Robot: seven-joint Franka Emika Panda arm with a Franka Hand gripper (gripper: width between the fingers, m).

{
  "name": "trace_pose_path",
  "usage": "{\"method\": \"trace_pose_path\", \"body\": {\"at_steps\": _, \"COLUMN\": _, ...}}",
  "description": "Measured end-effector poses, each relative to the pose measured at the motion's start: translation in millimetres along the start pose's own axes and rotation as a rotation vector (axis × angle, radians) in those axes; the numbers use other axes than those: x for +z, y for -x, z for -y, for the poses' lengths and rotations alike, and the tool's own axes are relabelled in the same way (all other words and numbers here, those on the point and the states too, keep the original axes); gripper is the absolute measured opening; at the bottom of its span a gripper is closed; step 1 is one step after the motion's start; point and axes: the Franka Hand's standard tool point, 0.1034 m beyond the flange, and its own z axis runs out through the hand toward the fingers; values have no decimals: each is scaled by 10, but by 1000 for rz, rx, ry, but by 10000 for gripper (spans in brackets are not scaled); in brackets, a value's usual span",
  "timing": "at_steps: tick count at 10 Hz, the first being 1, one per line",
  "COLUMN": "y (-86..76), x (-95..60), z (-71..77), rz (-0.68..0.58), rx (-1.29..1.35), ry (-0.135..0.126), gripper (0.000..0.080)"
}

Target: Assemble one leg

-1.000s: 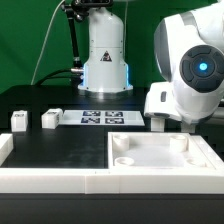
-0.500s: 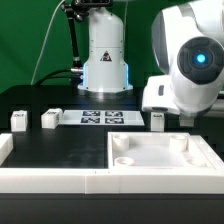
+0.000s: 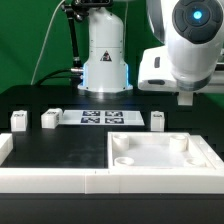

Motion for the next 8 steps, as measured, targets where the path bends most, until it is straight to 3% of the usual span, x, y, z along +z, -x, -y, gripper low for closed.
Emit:
{"method": "trace_pose_path", "body": {"at_steps": 1, "y": -59, "x": -54, "z": 45, "rz": -107, "rx": -4, "ry": -15, "gripper": 291}}
{"method": "trace_pose_path", "body": {"at_steps": 4, "y": -55, "x": -92, "z": 37, "rz": -318, "rx": -26, "ry": -26, "gripper": 291}}
{"method": "trace_pose_path", "body": {"at_steps": 8, "y": 77, "x": -482, "z": -160, "rz": -580, "rx": -73, "ry": -7, "gripper": 291}}
